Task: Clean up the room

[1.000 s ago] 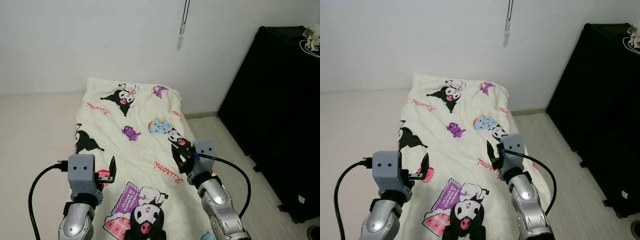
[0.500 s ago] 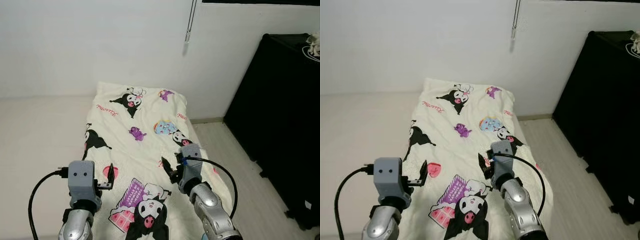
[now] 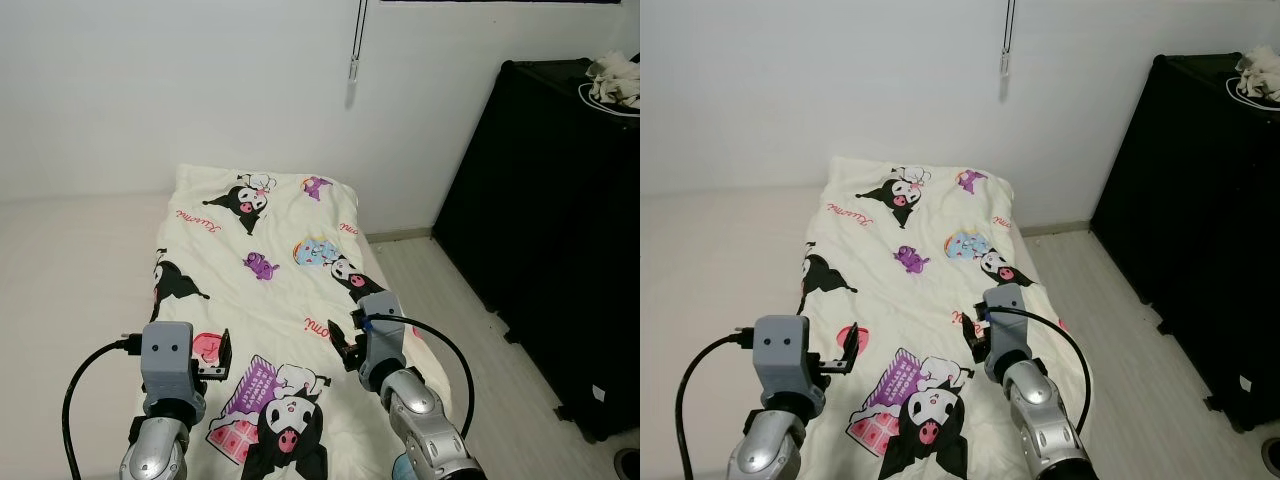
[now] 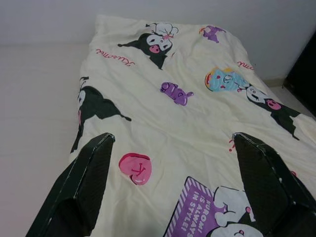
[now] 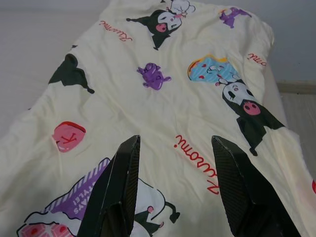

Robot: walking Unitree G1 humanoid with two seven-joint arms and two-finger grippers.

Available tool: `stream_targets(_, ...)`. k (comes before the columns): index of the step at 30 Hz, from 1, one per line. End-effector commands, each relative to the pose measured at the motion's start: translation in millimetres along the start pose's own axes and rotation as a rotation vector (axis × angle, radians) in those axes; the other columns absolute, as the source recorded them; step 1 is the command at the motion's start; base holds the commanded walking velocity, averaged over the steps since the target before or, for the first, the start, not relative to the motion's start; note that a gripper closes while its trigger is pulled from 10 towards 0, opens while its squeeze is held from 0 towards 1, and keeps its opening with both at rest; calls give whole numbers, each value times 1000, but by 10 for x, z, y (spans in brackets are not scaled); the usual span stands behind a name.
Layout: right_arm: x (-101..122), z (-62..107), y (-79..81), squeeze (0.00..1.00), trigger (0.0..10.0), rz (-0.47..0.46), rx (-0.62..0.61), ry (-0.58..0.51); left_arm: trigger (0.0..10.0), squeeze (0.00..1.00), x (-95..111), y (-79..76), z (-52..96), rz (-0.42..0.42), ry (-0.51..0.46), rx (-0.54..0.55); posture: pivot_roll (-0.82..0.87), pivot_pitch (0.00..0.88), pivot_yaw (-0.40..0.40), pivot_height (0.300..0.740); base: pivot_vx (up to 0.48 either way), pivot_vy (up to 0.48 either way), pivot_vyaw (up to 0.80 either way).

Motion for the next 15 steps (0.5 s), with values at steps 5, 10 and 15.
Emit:
stream_targets(5, -14, -3, -28, 0, 10000, 22, -11, 9, 10000, 0, -65, -6, 16, -21, 32, 8, -30, 154, -78, 740, 0, -384, 0)
stream_targets(10, -22, -3, -35, 0, 10000, 24, -12, 14, 10000, 0, -72, 0, 19, 3, 38, 26, -29, 154, -80, 740, 0, -307, 0)
stream_targets(15, -34, -3, -34, 0, 10000, 22, -12, 20, 10000, 0, -94, 24, 14, 4, 54, 36, -28, 153, -82, 740, 0, 0, 0)
Point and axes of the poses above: a point about 5 cm out from each wrist's last joint towards the gripper, its own z axis pointing back from the gripper into the wrist, its own x axis along the axis of the wrist's last joint, y = z × x, the point moved 4 cm from there along -z, pointing out of the wrist towards the gripper, and after that the axes turned 6 degrees about -z, right-handed, at the moved point
